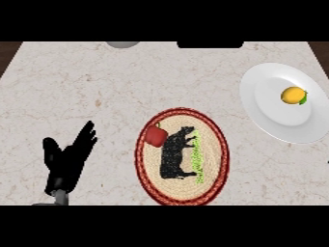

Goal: Pick the lemon from the placemat and place it in the plate

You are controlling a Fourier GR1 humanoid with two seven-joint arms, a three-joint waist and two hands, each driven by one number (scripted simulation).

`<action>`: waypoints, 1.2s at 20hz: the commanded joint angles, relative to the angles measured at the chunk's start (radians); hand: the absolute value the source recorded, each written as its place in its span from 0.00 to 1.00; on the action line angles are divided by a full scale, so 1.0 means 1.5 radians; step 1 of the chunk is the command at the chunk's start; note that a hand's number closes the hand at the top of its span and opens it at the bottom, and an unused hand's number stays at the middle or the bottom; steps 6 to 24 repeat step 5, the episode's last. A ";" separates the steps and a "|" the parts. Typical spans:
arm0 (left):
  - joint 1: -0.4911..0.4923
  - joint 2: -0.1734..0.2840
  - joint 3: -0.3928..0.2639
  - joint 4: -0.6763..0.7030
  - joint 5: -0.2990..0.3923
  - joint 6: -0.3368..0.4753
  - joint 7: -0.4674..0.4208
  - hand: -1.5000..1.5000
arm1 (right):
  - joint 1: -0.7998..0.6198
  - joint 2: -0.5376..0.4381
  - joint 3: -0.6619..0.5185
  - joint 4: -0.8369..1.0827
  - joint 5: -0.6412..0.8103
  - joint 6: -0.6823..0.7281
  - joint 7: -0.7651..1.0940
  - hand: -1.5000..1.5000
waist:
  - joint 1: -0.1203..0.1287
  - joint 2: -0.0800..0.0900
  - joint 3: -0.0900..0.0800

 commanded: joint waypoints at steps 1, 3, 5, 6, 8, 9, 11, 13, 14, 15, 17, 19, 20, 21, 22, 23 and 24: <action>-0.010 -0.013 -0.002 0.001 -0.018 0.013 0.003 0.50 | 0.086 0.032 0.016 -0.112 -0.014 -0.015 0.028 0.00 | -0.003 -0.001 0.000; 0.034 -0.008 -0.010 -0.047 -0.016 0.000 0.015 0.50 | 0.085 0.024 0.011 -0.068 -0.005 -0.009 -0.001 0.00 | 0.002 0.000 0.000; -0.009 -0.011 0.000 -0.047 -0.015 0.013 0.059 0.50 | 0.127 0.050 0.014 -0.137 -0.015 -0.029 0.017 0.00 | -0.001 0.000 0.000; -0.009 -0.011 0.000 -0.047 -0.015 0.013 0.059 0.50 | 0.127 0.050 0.014 -0.137 -0.015 -0.029 0.017 0.00 | -0.001 0.000 0.000; -0.009 -0.011 0.000 -0.047 -0.015 0.013 0.059 0.50 | 0.127 0.050 0.014 -0.137 -0.015 -0.029 0.017 0.00 | -0.001 0.000 0.000; -0.009 -0.011 0.000 -0.047 -0.015 0.013 0.059 0.50 | 0.127 0.050 0.014 -0.137 -0.015 -0.029 0.017 0.00 | -0.001 0.000 0.000; -0.009 -0.011 0.000 -0.047 -0.015 0.013 0.059 0.50 | 0.127 0.050 0.014 -0.137 -0.015 -0.029 0.017 0.00 | -0.001 0.000 0.000; -0.009 -0.011 0.000 -0.047 -0.015 0.013 0.059 0.50 | 0.127 0.050 0.014 -0.137 -0.015 -0.029 0.017 0.00 | -0.001 0.000 0.000; -0.009 -0.011 0.000 -0.047 -0.015 0.013 0.059 0.50 | 0.127 0.050 0.014 -0.137 -0.015 -0.029 0.017 0.00 | -0.001 0.000 0.000; -0.009 -0.011 0.000 -0.047 -0.015 0.013 0.059 0.50 | 0.127 0.050 0.014 -0.137 -0.015 -0.029 0.017 0.00 | -0.001 0.000 0.000; -0.009 -0.011 0.000 -0.047 -0.015 0.013 0.059 0.50 | 0.127 0.050 0.014 -0.137 -0.015 -0.029 0.017 0.00 | -0.001 0.000 0.000; -0.009 -0.011 0.000 -0.047 -0.015 0.013 0.059 0.50 | 0.127 0.050 0.014 -0.137 -0.015 -0.029 0.017 0.00 | -0.001 0.000 0.000; -0.009 -0.011 0.000 -0.047 -0.015 0.013 0.059 0.50 | 0.127 0.050 0.014 -0.137 -0.015 -0.029 0.017 0.00 | -0.001 0.000 0.000; -0.009 -0.011 0.000 -0.047 -0.015 0.013 0.059 0.50 | 0.127 0.050 0.014 -0.137 -0.015 -0.029 0.017 0.00 | -0.001 0.000 0.000; -0.009 -0.011 0.000 -0.047 -0.015 0.013 0.059 0.50 | 0.127 0.050 0.014 -0.137 -0.015 -0.029 0.017 0.00 | -0.001 0.000 0.000; -0.009 -0.011 0.000 -0.047 -0.015 0.013 0.059 0.50 | 0.127 0.050 0.014 -0.137 -0.015 -0.029 0.017 0.00 | -0.001 0.000 0.000; -0.009 -0.011 0.000 -0.047 -0.015 0.013 0.059 0.50 | 0.127 0.050 0.014 -0.137 -0.015 -0.029 0.017 0.00 | -0.001 0.000 0.000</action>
